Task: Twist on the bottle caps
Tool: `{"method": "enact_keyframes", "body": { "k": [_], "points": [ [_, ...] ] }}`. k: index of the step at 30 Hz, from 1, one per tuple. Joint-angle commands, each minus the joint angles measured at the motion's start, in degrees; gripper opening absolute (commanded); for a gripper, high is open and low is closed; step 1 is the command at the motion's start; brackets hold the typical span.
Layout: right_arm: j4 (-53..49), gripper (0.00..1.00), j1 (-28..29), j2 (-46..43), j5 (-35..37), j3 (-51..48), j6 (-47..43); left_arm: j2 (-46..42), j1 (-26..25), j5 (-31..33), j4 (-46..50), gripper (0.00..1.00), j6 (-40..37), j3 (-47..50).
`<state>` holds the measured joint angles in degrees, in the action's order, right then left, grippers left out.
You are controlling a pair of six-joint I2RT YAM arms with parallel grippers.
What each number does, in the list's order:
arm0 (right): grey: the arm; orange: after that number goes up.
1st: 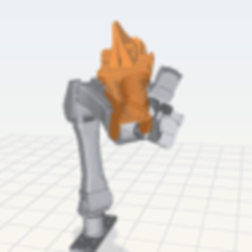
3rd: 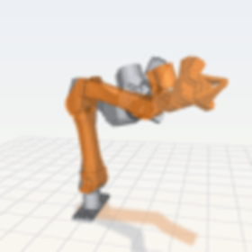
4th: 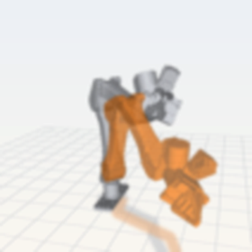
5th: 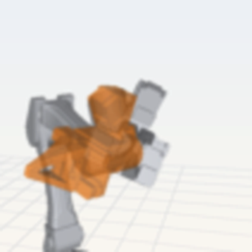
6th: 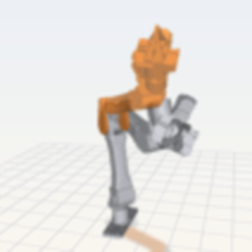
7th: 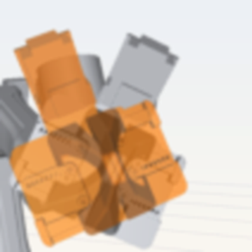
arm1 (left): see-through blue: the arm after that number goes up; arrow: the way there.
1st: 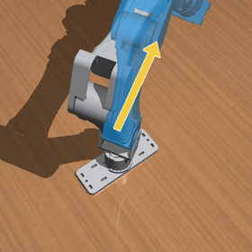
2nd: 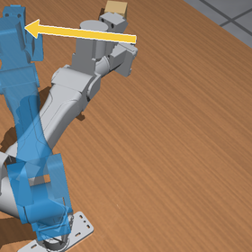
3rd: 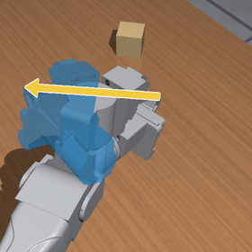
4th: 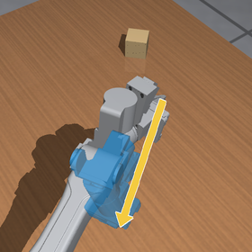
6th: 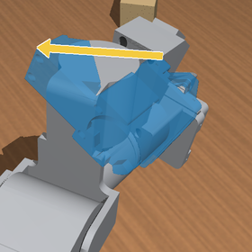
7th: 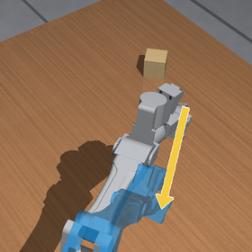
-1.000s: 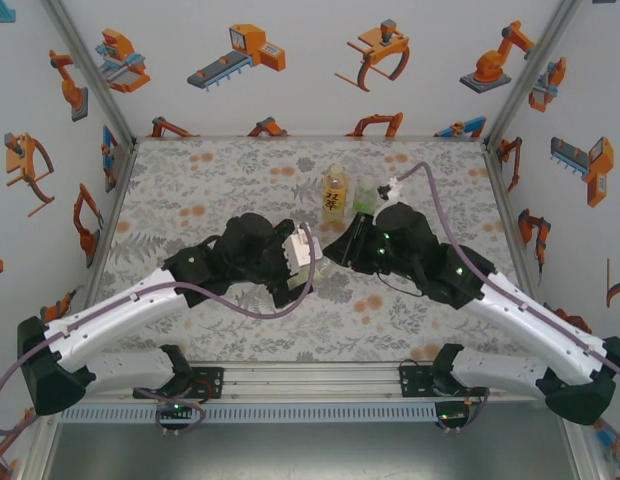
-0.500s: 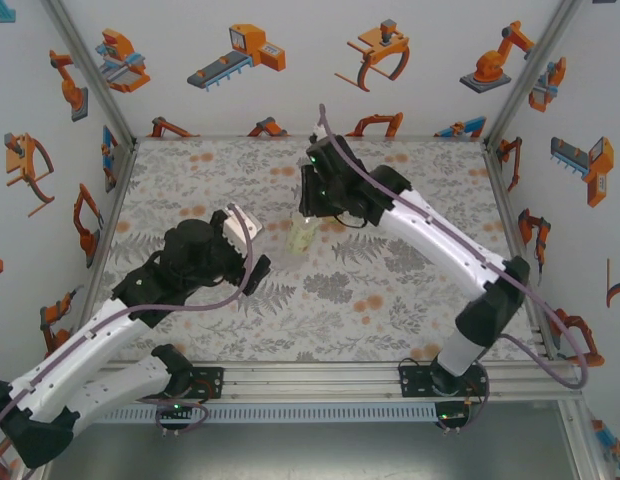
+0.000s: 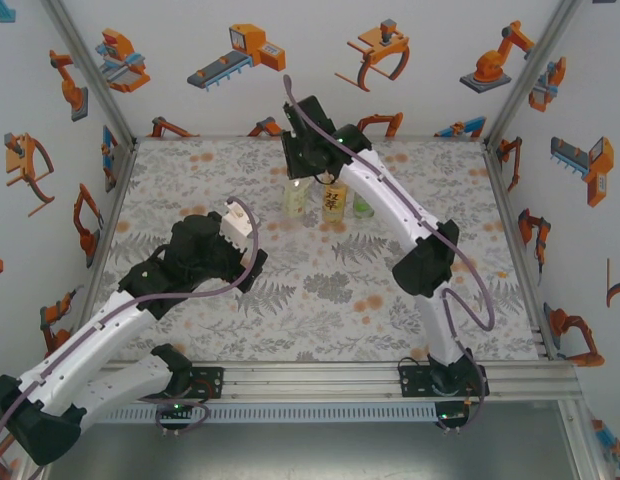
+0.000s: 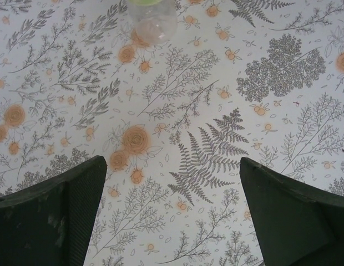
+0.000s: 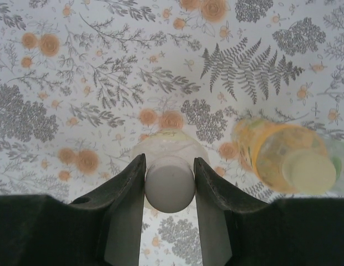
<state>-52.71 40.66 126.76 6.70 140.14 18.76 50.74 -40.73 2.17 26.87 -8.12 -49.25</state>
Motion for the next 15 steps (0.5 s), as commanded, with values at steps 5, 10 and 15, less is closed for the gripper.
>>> {"method": "enact_keyframes", "body": {
  "k": [5, 10, 15],
  "points": [
    [-2.4, 0.03, -1.4, 5.7, -0.5, 8.4, -4.6, -1.1, 0.2, -2.1, 0.5, 0.97, 0.8, 0.1],
    [-0.9, 0.03, -1.6, 6.9, -0.1, 7.7, -6.4, -0.8, 0.3, -2.8, 0.1, 0.97, 0.9, 0.0],
    [0.1, 0.18, -1.5, 7.4, -0.9, 5.9, -6.5, -0.7, 0.3, -3.3, 0.0, 0.97, 1.2, 0.0]
  ]
}}
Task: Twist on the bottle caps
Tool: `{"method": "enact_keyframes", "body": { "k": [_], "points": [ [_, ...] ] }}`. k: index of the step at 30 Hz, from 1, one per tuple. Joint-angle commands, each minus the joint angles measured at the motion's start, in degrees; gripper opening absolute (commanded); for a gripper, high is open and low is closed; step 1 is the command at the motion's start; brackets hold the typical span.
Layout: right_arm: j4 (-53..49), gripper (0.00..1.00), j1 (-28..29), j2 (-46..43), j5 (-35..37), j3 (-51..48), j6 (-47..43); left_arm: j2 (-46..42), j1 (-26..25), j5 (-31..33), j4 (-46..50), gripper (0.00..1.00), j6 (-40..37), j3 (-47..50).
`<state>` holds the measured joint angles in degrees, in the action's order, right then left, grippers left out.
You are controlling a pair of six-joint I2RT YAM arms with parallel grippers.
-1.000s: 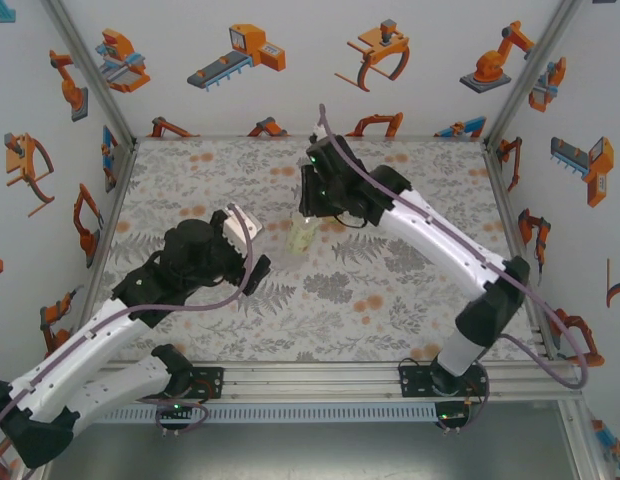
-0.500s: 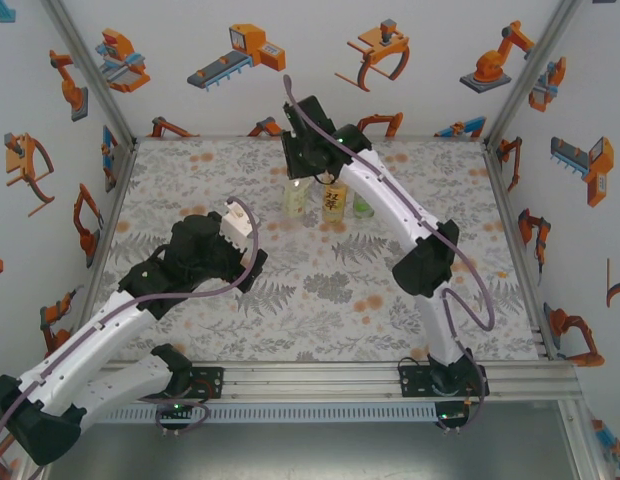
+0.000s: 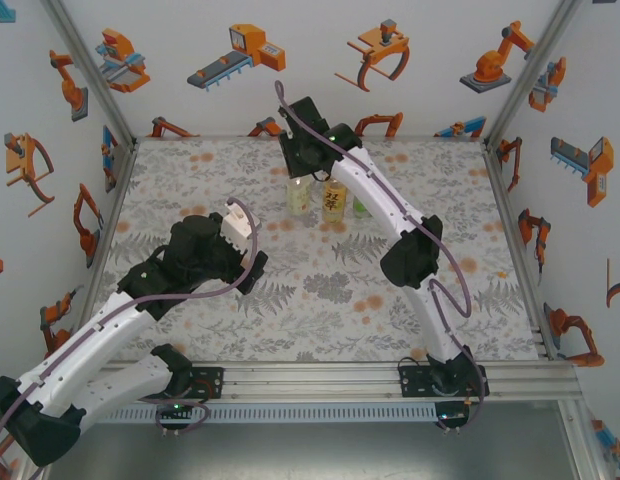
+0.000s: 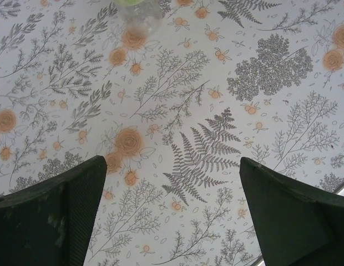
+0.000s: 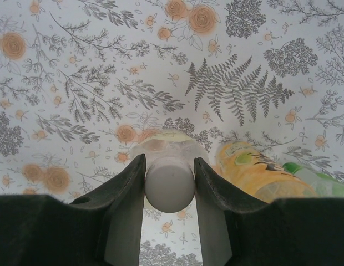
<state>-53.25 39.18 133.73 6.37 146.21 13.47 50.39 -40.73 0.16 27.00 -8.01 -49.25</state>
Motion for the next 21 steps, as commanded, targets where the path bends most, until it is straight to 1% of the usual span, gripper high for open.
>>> {"method": "enact_keyframes", "body": {
  "k": [1, 2, 4, 7, 11, 13, 14, 17, 21],
  "points": [
    [0.8, 0.26, -0.1, 0.5, -0.9, -0.3, -1.2, -0.4, 0.3, -1.1, 0.0, 0.97, 1.0, 0.1],
    [0.8, 0.34, 0.0, 0.5, -1.0, -0.2, -1.2, -0.4, 0.4, -1.0, 0.0, 0.97, 1.0, 0.1],
    [1.2, 0.44, -0.1, 0.0, -0.9, -0.1, -1.0, -0.4, 0.3, -0.8, -0.1, 0.97, 1.1, 0.1],
    [1.5, 0.53, 0.0, -1.4, 0.2, 0.8, -1.3, -0.5, 0.3, -0.3, -0.1, 0.97, 1.1, 0.2],
    [1.3, 0.61, -0.2, -4.9, 1.2, 1.1, -1.9, 0.1, 0.3, 0.4, -1.2, 0.97, 1.7, 0.6],
    [0.8, 0.66, -0.5, -7.6, 1.7, 0.4, -1.9, 1.1, 0.4, 1.9, -1.6, 0.97, 2.2, 0.9],
    [0.8, 0.68, -0.6, -9.0, 2.0, -0.4, -1.9, 1.7, 0.3, 2.9, -1.8, 0.97, 2.8, 1.0],
    [0.8, 0.70, -1.2, -14.6, 2.9, -5.4, -2.1, 3.9, 0.3, 5.7, -2.1, 0.97, 4.6, 0.8],
    [1.9, 0.74, -2.3, -23.4, 6.0, -16.5, -2.7, 6.8, 0.4, 11.7, -4.7, 0.97, 5.9, 1.9]
  ]
}}
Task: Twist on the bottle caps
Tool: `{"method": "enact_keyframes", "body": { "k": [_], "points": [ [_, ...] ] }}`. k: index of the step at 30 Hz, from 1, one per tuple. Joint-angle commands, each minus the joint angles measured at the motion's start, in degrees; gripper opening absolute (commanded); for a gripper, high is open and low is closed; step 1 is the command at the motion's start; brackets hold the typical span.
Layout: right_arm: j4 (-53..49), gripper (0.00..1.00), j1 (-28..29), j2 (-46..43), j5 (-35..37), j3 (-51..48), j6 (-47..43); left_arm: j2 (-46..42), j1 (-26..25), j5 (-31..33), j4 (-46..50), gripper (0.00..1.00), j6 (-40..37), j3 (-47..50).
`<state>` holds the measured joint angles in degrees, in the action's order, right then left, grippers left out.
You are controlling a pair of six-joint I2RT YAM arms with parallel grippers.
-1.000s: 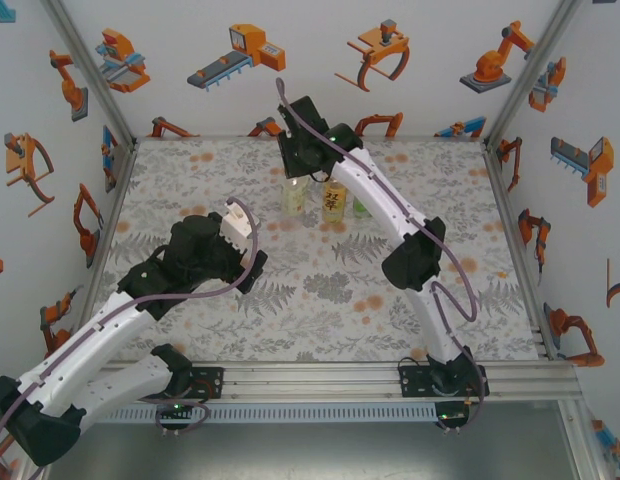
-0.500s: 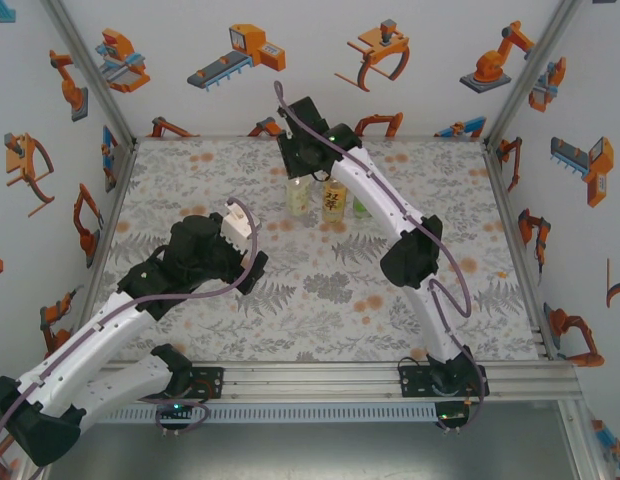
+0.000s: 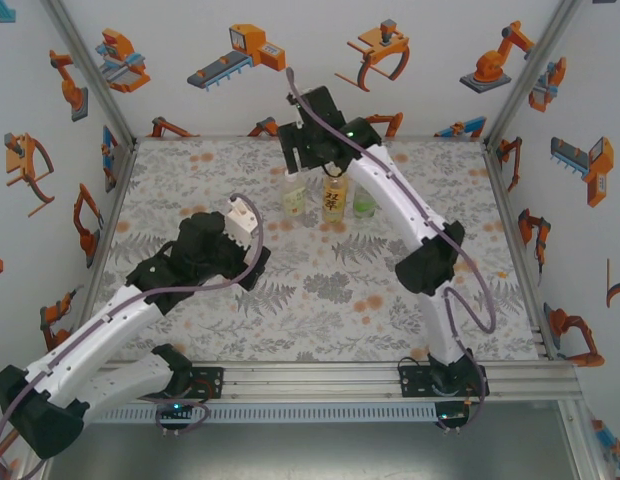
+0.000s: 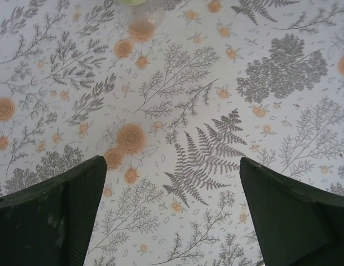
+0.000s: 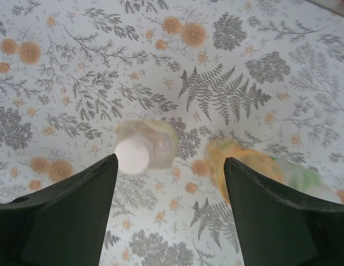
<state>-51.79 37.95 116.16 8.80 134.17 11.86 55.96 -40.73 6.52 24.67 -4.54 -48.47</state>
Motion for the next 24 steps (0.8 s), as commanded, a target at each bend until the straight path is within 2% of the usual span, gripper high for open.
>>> {"method": "enact_keyframes", "body": {
  "k": [1, 5, 8, 12, 16, 19, 24],
  "points": [
    [0.9, 0.75, -1.5, -8.4, 4.4, -8.1, -1.2, 2.0, 0.5, 7.2, -2.7, 0.97, 2.7, 1.3],
    [4.3, 0.80, -3.6, -18.7, 7.6, -23.2, -1.7, 4.7, 2.1, 14.3, -5.6, 0.97, 4.3, 2.8],
    [7.6, 0.85, -6.6, -26.8, 9.7, -35.6, -1.8, 6.2, 4.6, 17.3, -8.1, 0.97, 5.5, 4.3],
    [14.3, 0.94, -12.8, -37.8, 9.2, -53.8, -2.3, 8.7, 7.9, 20.9, -12.3, 0.97, 6.1, 6.8],
    [22.6, 0.99, -21.5, -46.9, 5.4, -71.1, -3.0, 10.1, 11.4, 21.4, -17.4, 0.97, 5.2, 9.9],
    [29.8, 0.99, -27.0, -51.1, 4.8, -81.8, -5.0, 10.7, 13.1, 22.9, -24.0, 0.97, 3.8, 13.8],
    [41.0, 0.99, -34.9, -52.4, 3.1, -93.8, -6.9, 11.5, 16.8, 21.9, -33.8, 0.97, 1.6, 19.5]
  ]
}}
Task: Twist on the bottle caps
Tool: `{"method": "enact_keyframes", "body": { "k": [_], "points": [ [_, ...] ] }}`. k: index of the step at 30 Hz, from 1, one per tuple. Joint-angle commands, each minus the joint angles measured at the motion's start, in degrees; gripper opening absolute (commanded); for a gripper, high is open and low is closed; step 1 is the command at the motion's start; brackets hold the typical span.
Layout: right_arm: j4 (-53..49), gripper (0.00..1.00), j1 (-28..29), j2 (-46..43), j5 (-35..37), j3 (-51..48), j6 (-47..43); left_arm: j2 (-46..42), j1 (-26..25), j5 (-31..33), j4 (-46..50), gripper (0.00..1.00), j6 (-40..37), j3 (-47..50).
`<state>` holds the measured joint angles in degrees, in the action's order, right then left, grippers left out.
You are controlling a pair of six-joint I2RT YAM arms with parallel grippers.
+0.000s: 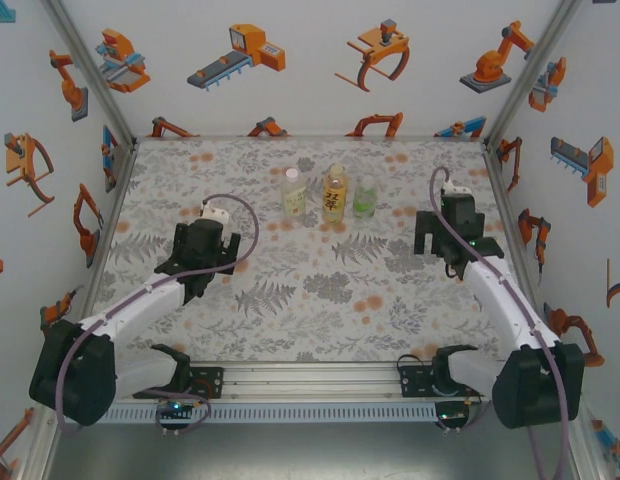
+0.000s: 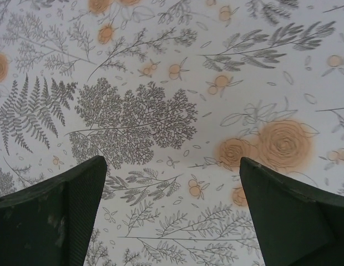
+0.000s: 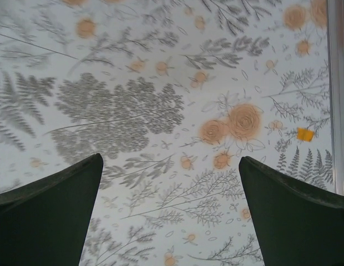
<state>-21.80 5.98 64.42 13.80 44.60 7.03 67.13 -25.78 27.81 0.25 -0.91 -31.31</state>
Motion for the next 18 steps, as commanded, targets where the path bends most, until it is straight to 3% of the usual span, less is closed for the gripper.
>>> {"method": "enact_keyframes", "body": {
  "k": [1, 6, 11, 14, 18],
  "points": [
    [14.5, 0.99, -4.2, -0.7, -3.3, -6.3, -1.3, 0.4, 2.8, -0.4, -11.8, 0.97, -2.4, 3.6],
    [37.5, 0.99, -5.3, 2.8, -3.7, -17.9, -7.0, 2.2, 9.9, -6.2, -26.7, 0.97, -2.6, 10.5],
    [48.9, 0.99, -6.5, 9.2, -3.2, -20.8, -6.8, 4.5, 15.3, -11.9, -33.9, 0.97, -2.5, 11.4],
    [58.5, 0.99, -7.9, 11.0, -7.1, -23.1, -6.8, 6.7, 18.5, -16.7, -38.6, 0.97, -1.1, 11.5],
    [62.4, 0.99, -11.2, 13.9, -13.6, -22.8, -1.2, 10.7, 20.4, -21.1, -45.3, 0.97, -1.1, 11.6]
  ]
}}
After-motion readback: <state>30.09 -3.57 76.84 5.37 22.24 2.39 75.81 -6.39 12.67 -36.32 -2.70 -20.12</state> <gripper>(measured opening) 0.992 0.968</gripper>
